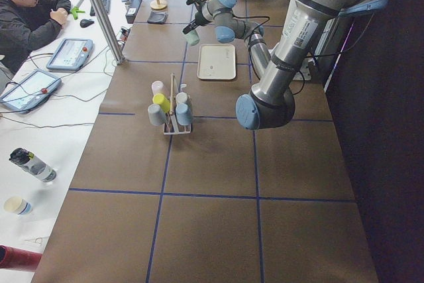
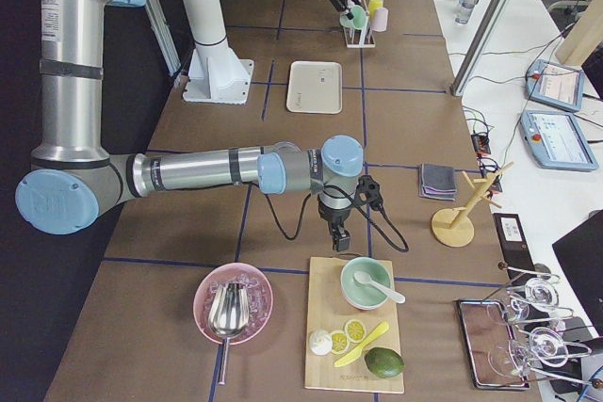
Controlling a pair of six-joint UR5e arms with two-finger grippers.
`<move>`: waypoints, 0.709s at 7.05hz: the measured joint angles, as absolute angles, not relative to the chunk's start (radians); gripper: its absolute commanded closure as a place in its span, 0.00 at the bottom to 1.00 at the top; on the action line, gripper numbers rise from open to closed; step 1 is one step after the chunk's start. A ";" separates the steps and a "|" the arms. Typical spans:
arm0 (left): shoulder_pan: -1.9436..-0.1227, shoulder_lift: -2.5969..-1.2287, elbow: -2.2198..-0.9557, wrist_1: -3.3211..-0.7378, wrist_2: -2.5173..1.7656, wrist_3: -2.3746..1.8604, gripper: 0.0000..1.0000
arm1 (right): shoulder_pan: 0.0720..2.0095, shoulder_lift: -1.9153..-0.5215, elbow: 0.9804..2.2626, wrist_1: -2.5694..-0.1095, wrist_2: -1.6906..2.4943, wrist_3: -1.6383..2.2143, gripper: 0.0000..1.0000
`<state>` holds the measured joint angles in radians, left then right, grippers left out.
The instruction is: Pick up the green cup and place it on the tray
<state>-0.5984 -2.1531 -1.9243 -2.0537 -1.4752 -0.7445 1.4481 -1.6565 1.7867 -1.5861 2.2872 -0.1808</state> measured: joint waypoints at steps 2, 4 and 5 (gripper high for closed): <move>-0.571 -2.123 -1.921 -2.179 -1.395 -0.809 0.29 | 1.448 -1.655 1.787 -1.586 2.287 -0.181 0.01; -0.485 -2.095 -1.895 -2.314 -1.240 -0.822 0.29 | 1.448 -1.655 1.786 -1.586 2.287 -0.181 0.01; -0.424 -2.091 -1.863 -2.388 -1.134 -0.825 0.29 | 1.448 -1.656 1.785 -1.586 2.287 -0.182 0.01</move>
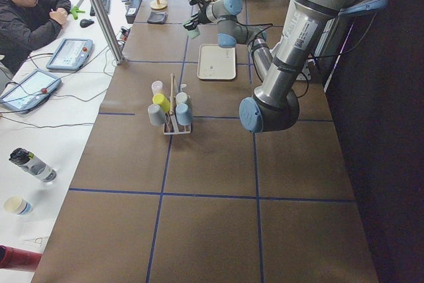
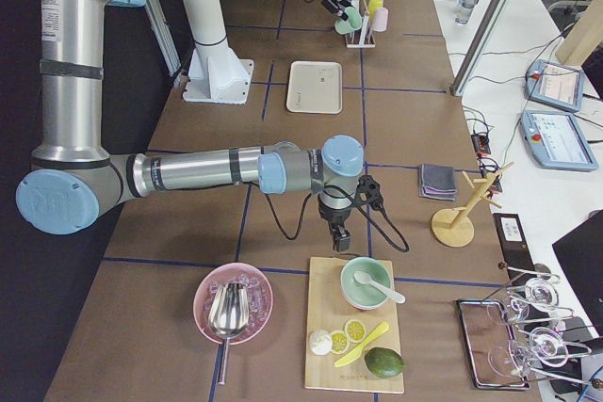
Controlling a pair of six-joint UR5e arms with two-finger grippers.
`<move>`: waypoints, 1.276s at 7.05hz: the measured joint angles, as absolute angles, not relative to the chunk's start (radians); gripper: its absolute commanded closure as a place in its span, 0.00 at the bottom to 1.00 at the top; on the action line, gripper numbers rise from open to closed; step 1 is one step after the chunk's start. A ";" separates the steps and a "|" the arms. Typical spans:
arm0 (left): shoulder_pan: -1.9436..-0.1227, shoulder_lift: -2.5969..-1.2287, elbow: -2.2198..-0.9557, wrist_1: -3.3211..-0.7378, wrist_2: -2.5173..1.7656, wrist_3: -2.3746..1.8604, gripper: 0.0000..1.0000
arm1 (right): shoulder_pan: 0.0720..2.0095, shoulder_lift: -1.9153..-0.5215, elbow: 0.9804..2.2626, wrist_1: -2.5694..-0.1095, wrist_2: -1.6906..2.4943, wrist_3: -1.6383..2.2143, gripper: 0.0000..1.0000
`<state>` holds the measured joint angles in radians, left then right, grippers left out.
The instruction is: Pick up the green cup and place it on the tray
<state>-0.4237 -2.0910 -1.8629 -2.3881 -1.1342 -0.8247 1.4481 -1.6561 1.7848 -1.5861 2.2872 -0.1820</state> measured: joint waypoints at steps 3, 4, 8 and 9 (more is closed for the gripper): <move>-0.288 -2.099 -1.682 -2.673 -0.839 -0.920 0.29 | 1.448 -1.658 1.783 -1.586 2.286 -0.183 0.01; -0.263 -2.104 -1.620 -2.728 -0.766 -0.943 0.29 | 1.448 -1.659 1.783 -1.586 2.287 -0.183 0.01; -0.242 -2.114 -1.509 -2.760 -0.715 -0.947 0.30 | 1.448 -1.660 1.785 -1.586 2.287 -0.181 0.01; -0.239 -2.118 -1.501 -2.766 -0.715 -0.946 0.30 | 1.448 -1.661 1.785 -1.586 2.287 -0.181 0.01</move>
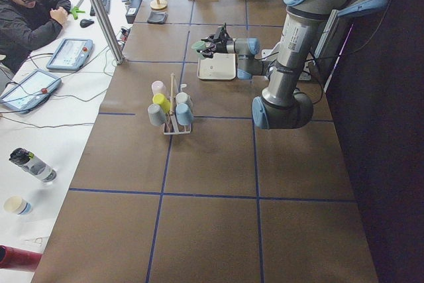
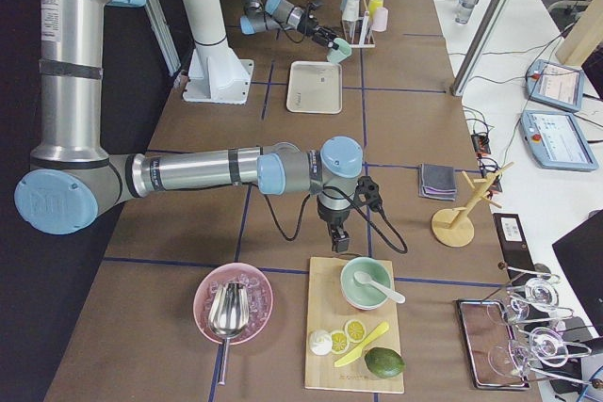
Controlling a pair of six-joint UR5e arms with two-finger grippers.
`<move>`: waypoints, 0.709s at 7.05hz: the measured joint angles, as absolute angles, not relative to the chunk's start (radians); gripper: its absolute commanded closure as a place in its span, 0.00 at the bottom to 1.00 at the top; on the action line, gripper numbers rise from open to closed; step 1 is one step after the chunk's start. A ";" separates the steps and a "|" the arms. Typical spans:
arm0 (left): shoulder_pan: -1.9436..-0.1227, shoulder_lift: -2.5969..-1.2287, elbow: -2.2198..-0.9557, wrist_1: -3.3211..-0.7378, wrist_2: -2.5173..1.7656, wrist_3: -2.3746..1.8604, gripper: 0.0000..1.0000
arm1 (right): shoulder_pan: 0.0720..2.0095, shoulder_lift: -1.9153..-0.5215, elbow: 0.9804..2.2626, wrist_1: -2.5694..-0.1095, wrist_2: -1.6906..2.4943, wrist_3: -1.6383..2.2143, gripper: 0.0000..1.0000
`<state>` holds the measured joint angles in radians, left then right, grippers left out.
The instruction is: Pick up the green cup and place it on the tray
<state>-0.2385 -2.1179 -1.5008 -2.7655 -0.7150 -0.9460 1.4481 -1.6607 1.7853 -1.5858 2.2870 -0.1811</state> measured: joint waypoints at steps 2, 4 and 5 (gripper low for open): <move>-0.220 -2.123 -1.492 -2.771 -0.715 -0.944 0.30 | 1.448 -1.661 1.784 -1.586 2.287 -0.182 0.01; -0.192 -2.127 -1.479 -2.771 -0.715 -0.928 0.30 | 1.448 -1.661 1.783 -1.586 2.286 -0.182 0.01; -0.183 -2.130 -1.475 -2.771 -0.715 -0.906 0.30 | 1.448 -1.661 1.783 -1.586 2.286 -0.183 0.01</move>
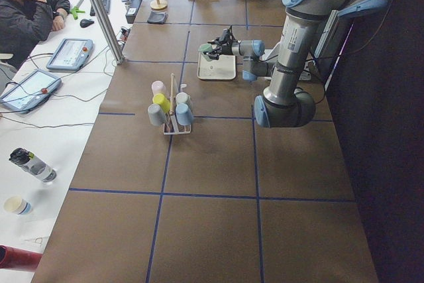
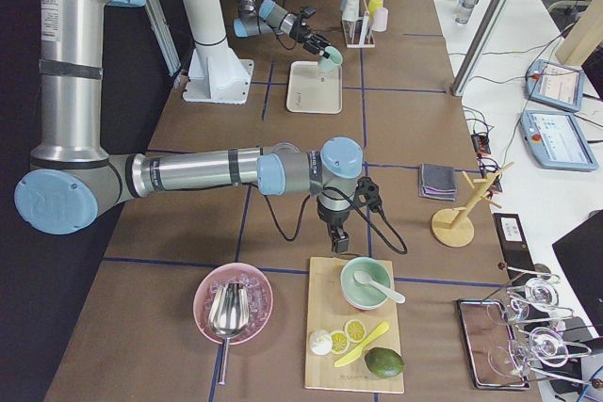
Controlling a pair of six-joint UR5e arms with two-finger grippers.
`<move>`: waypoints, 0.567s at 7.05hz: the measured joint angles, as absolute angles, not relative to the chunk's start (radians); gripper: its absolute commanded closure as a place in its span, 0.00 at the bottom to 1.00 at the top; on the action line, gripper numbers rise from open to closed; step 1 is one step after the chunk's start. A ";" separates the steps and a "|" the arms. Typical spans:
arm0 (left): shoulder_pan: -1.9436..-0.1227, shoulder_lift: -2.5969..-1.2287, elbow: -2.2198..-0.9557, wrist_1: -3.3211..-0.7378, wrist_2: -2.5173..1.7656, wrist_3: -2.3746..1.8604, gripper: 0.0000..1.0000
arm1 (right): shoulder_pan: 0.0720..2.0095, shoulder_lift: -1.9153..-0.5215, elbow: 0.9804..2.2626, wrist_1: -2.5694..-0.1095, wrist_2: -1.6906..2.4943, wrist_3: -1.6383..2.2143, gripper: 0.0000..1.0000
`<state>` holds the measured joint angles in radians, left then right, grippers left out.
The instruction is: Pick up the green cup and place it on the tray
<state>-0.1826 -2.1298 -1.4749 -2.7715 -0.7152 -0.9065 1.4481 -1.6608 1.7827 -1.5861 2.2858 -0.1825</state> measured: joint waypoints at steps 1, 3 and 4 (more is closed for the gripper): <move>-0.176 -2.138 -1.465 -2.772 -0.717 -0.877 0.30 | 1.448 -1.661 1.783 -1.586 2.286 -0.183 0.01; -0.172 -2.194 -1.405 -2.776 -0.723 -0.833 0.31 | 1.448 -1.661 1.781 -1.586 2.286 -0.183 0.01; -0.172 -2.212 -1.384 -2.782 -0.725 -0.828 0.30 | 1.448 -1.661 1.780 -1.586 2.286 -0.183 0.01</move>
